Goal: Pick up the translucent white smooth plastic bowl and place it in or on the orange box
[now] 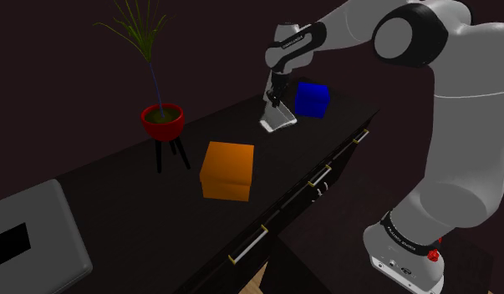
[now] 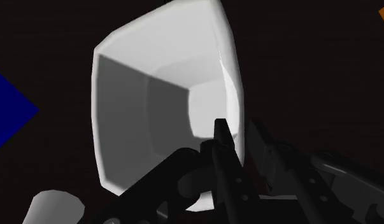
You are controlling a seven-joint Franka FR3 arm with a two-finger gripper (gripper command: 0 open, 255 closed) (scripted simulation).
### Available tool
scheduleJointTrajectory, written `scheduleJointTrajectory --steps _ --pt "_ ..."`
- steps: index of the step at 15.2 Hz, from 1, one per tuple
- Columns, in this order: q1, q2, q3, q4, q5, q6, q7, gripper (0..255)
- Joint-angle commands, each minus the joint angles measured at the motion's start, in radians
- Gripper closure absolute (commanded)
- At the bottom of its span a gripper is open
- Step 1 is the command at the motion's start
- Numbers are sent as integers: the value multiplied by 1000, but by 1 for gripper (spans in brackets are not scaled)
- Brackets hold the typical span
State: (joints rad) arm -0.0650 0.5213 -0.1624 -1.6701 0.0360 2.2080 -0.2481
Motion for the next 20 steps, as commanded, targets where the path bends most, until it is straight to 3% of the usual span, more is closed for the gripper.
scheduleJointTrajectory --steps 1,20 --pt "2 -16 -1 3 -3 -18 2 255" --pt "6 -109 -10 124 -17 -232 3 255"
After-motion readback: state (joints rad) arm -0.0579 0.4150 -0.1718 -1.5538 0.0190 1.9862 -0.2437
